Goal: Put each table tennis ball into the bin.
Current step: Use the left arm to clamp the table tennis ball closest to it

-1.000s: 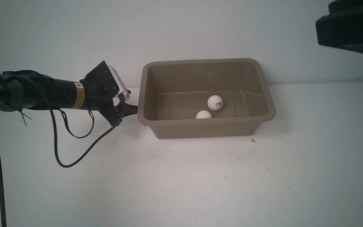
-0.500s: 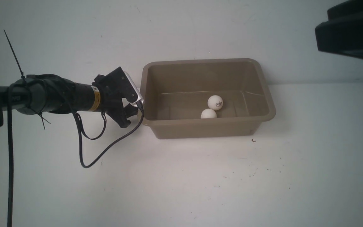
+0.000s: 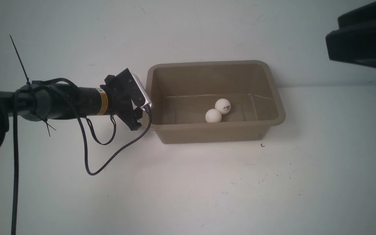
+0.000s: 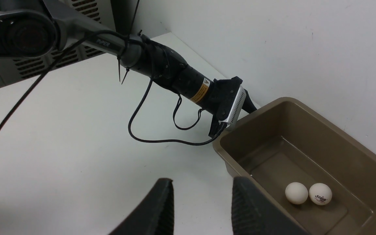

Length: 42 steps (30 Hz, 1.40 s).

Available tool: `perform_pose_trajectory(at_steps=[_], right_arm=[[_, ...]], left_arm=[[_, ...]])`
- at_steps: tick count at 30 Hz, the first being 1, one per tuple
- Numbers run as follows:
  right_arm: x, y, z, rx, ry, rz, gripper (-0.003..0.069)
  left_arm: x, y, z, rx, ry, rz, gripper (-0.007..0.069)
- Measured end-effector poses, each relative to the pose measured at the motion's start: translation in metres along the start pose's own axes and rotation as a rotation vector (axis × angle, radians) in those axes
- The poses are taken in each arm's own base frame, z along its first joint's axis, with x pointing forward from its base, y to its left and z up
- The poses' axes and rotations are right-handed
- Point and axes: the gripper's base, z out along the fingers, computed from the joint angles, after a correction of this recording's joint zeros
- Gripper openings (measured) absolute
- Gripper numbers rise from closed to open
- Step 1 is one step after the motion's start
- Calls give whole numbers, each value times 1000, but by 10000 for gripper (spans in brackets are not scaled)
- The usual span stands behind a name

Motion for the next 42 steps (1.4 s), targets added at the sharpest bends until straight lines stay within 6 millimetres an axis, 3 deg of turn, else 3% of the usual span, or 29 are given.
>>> perform_pose_trajectory(at_steps=[11, 16, 27, 35, 42], right_arm=[[0, 0, 0, -2, 2, 0, 240], [0, 0, 0, -2, 2, 0, 240], [0, 0, 0, -3, 3, -2, 240], [0, 0, 0, -3, 3, -4, 240], [0, 0, 0, -3, 3, -4, 240]], left_arm=[[1, 2, 23, -2, -25, 20, 435], [2, 5, 24, -30, -4, 5, 352], [-1, 10, 17, -35, 60, -15, 352], [-18, 34, -18, -78, 59, -71, 352], [-33, 62, -70, -102, -23, -110, 352]])
